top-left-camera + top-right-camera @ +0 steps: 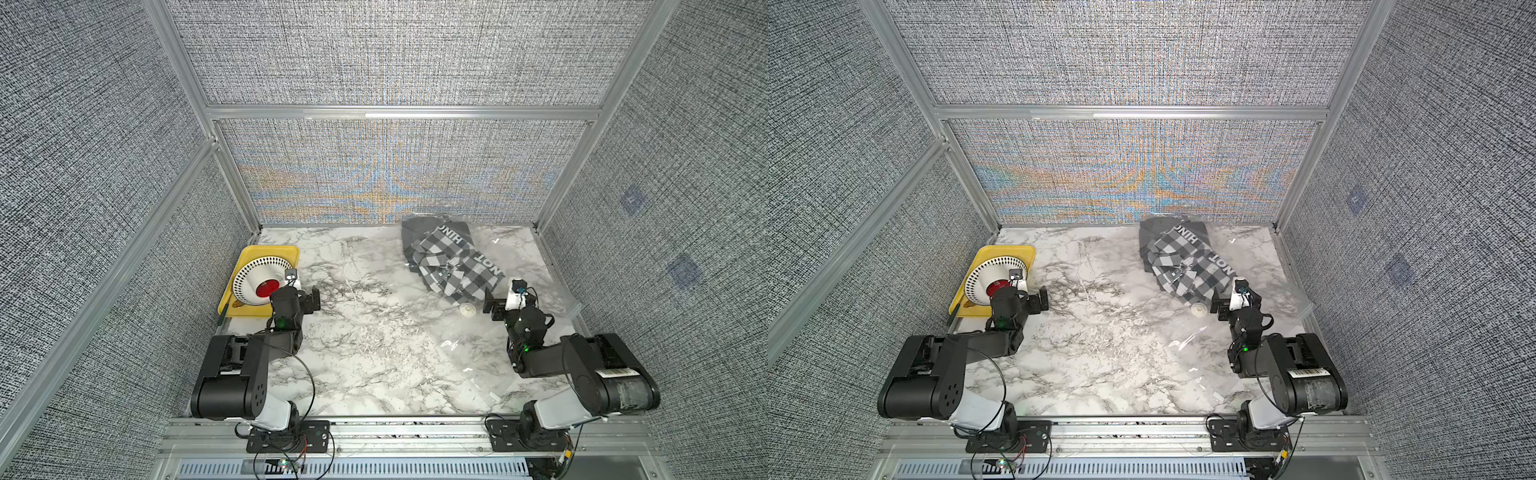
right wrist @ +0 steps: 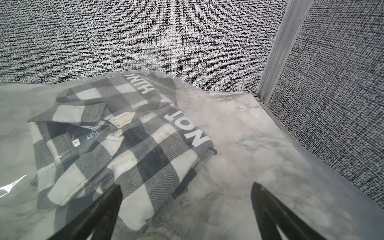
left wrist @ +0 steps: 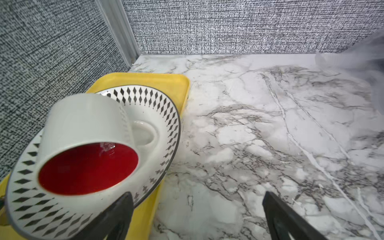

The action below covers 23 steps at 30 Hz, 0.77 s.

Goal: Place the folded shirt into the vacuum bag
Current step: Reset both arms

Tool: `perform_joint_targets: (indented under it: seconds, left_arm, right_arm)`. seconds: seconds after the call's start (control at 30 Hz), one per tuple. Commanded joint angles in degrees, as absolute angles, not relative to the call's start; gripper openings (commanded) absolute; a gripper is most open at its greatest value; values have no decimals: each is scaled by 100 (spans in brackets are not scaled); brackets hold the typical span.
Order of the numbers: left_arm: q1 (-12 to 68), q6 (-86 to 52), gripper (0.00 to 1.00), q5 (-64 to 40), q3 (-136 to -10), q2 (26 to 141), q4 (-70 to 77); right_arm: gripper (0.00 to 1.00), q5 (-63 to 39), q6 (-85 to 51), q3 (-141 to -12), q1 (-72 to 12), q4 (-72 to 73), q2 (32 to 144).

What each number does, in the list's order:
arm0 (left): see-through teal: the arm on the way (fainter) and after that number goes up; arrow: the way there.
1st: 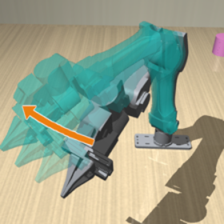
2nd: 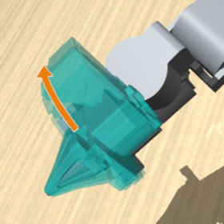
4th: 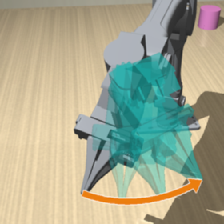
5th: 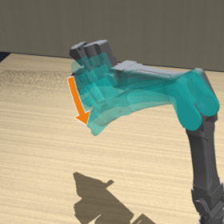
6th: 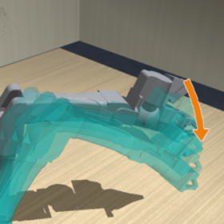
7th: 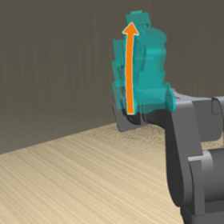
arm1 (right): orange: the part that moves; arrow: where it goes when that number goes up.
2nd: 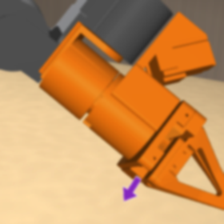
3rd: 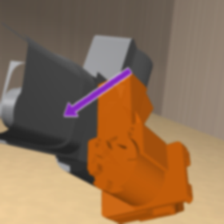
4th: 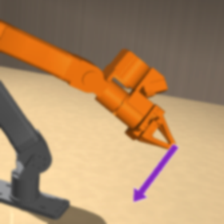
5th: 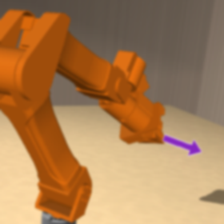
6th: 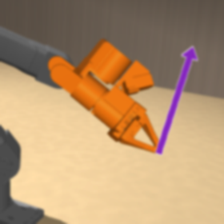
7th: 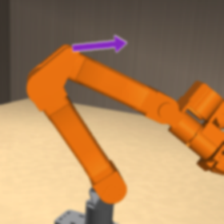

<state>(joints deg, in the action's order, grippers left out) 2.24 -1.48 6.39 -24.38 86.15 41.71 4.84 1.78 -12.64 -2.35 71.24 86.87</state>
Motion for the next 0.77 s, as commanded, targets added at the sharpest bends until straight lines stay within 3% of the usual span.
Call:
perform_joint_targets:
  seconds: [0.0,0.73]
  left_arm:
    - [231,0,100,381,-2463,8599,4256]
    - [236,106,100,149,-2514,8607,4175]
  right_arm:
    - [99,321,145,-1328,-157,7027,8705]
    - [99,316,150,-1302,-151,7057,8692]
